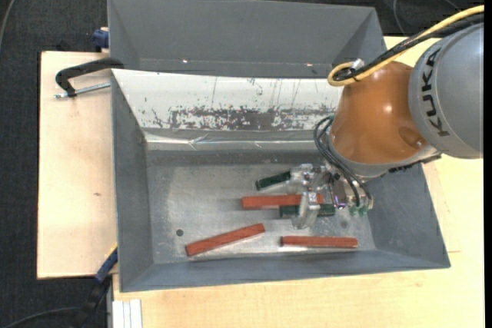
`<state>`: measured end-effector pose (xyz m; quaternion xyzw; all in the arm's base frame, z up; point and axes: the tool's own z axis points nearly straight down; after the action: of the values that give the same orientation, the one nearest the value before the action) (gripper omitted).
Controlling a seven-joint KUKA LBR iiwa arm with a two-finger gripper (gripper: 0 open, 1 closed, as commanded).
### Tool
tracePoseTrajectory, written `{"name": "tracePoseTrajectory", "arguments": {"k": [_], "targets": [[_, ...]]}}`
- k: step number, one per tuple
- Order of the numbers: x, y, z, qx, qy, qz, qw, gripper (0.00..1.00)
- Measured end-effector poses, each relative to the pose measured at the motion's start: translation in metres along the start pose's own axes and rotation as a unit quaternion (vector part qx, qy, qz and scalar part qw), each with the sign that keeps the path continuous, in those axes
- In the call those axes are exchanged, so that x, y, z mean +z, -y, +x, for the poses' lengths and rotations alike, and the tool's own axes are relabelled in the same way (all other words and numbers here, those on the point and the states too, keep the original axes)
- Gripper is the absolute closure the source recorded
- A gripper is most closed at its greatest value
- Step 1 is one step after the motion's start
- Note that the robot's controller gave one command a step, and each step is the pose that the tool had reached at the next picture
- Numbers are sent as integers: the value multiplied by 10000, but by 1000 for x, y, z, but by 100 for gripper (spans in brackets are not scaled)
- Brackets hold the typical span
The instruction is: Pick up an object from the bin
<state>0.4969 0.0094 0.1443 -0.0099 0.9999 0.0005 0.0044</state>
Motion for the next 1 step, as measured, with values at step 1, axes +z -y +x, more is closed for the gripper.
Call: {"name": "tracePoseTrajectory", "arguments": {"k": [1], "targets": [[-10,0,-2,-1,-8,1,10000,100]]}}
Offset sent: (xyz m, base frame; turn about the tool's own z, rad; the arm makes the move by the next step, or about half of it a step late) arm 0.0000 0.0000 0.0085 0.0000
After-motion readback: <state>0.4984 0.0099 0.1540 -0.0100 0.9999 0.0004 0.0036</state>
